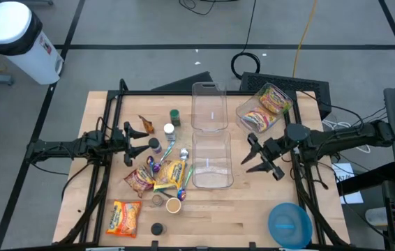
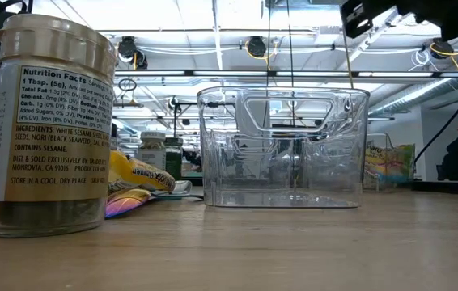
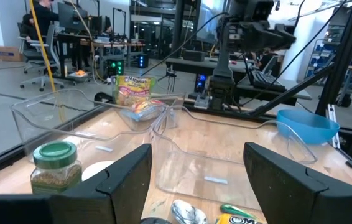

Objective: Pick & Place Food Item
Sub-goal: Put the yellow noodle pack into the top right transparent bin

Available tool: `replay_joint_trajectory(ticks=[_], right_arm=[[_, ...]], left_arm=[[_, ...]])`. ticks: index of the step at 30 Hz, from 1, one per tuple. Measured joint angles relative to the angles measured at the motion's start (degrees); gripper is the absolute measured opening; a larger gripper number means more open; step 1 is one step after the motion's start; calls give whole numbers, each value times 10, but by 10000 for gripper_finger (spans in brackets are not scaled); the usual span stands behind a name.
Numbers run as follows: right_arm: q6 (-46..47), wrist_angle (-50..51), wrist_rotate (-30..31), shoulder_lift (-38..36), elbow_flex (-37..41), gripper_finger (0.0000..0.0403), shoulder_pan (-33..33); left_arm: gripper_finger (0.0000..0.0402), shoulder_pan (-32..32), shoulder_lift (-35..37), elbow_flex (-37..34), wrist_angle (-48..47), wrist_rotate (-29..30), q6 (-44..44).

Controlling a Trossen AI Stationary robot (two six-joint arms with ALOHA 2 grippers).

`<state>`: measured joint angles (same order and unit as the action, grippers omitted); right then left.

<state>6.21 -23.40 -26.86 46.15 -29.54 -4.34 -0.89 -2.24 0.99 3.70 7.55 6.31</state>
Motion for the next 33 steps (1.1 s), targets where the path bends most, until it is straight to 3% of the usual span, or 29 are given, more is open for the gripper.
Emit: replay_joint_trajectory(ticks=[7, 12, 18, 22, 25, 30, 33], right_arm=[[-21, 0, 0, 1, 0, 141, -29], [-53, 6, 0, 1, 0, 141, -29], [-90, 14, 1, 1, 0, 141, -29], [-139, 14, 45, 1, 0, 141, -29], [-168, 16, 106, 0, 0, 141, -29], [-209, 8, 176, 0, 0, 141, -29], [-226, -16, 181, 0, 0, 141, -29]], left_arm=[[262, 0, 0, 0, 93, 0, -5], [262, 0, 0, 0, 177, 0, 41], [262, 0, 0, 0, 174, -3, 63], [262, 5, -27, 8, 158, -58, 107], [262, 29, -80, 55, 122, -90, 104], [262, 103, -253, 164, -3, -33, 44], [262, 153, -374, 224, -51, -21, 50]])
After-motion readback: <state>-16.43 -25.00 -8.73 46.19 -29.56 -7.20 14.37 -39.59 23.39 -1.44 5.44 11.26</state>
